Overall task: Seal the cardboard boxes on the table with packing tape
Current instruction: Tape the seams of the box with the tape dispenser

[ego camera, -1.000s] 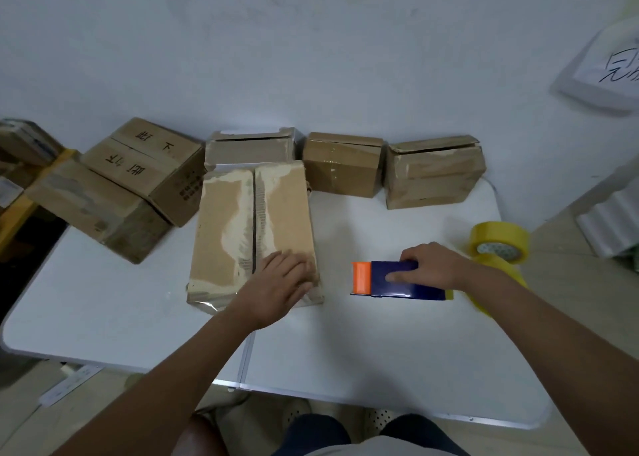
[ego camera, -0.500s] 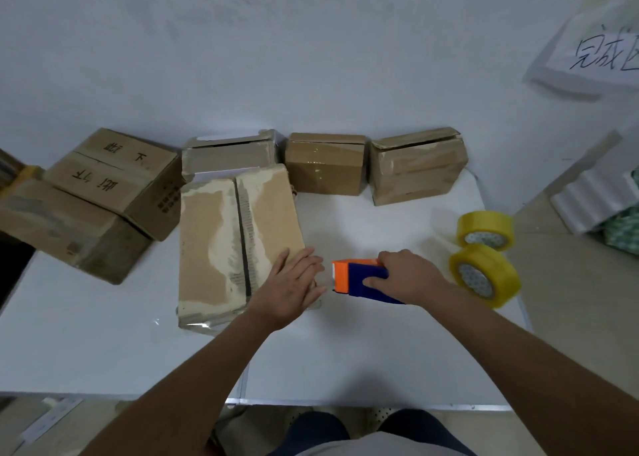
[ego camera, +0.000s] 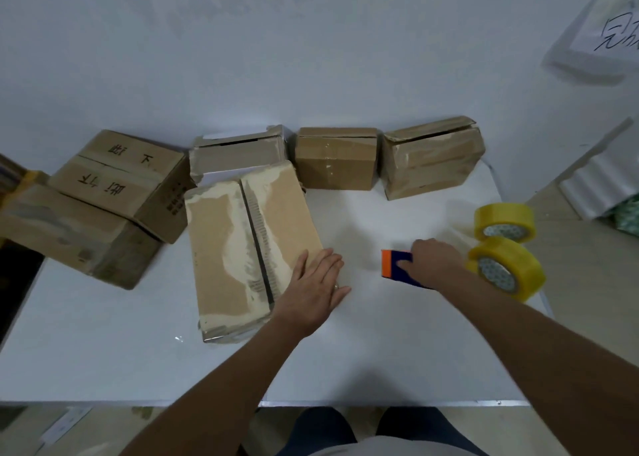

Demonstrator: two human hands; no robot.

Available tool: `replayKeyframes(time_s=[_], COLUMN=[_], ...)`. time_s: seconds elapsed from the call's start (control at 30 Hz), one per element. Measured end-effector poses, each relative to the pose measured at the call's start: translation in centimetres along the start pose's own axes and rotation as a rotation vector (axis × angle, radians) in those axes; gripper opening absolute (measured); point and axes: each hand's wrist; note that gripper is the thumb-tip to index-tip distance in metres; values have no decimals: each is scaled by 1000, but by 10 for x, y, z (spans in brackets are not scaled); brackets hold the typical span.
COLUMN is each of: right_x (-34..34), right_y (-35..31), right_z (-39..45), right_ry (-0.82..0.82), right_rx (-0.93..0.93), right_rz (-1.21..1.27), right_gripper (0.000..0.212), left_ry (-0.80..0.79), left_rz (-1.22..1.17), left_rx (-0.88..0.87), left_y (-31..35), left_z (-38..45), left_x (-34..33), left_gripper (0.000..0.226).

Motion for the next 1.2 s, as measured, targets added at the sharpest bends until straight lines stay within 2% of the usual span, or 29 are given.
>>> replayKeyframes(time_s=[0.1, 0.23, 0.37, 0.43, 0.47, 0.5, 0.53, 0.57, 0.63, 0.7, 0.83, 0.9, 1.07, 1.2], right_x=[-9, -40, -76, -81, -82, -78, -72, -65, -58, -56, -58, -60, -55, -33], right_y=[16, -14, -31, -38, -44, -52, -61, -69, -78, -77, -69, -68, -57, -46], right_z=[9, 9, 4, 3, 1, -2, -6, -12, -25, -33, -41, -42, -38, -37], right_ry=[28, 124, 13, 171, 275, 287, 180, -15, -333, -402, -359, -284, -126, -184], right_rx=[-63, -71, -84, -52, -23, 0, 2, -8, -64, -80, -184, -157, -126, -76], right_rz=[-16, 119, 170, 239, 366, 590, 879, 1166, 1460, 1476, 1463, 1399, 1301, 1339], right_gripper=[49, 47, 50, 47, 41, 37, 41, 48, 52, 42, 23, 13, 2, 3], left_ry=[-42, -83, -65, -48, -43, -41, -39, -36, -31, -34, -41, -48, -47, -35], left_rz=[-52, -247, -490, -560, -591, -611, -620, -619, -610, -596, -588, -590, -589, -586], left_rx=[31, 99, 214, 265, 285, 294, 291, 282, 271, 267, 262, 267, 271, 269], left_y=[-2, -4, -6, -8, -9, -10, -10, -10, -11, -12, -11, -10, -9, -11], left_z=[4, 7, 10, 11, 11, 10, 10, 10, 10, 10, 10, 11, 11, 10], left_x=[2, 14, 23, 24, 24, 24, 24, 24, 23, 22, 22, 25, 26, 23], left_gripper=[62, 64, 54, 50, 49, 49, 50, 51, 51, 48, 46, 46, 49, 54])
Point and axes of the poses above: each hand's wrist, its own z-axis towards the middle knuckle, its own x-axis out of the back of the hand, y = z × x, and after that the axes turned 11 degrees about y, right-handed
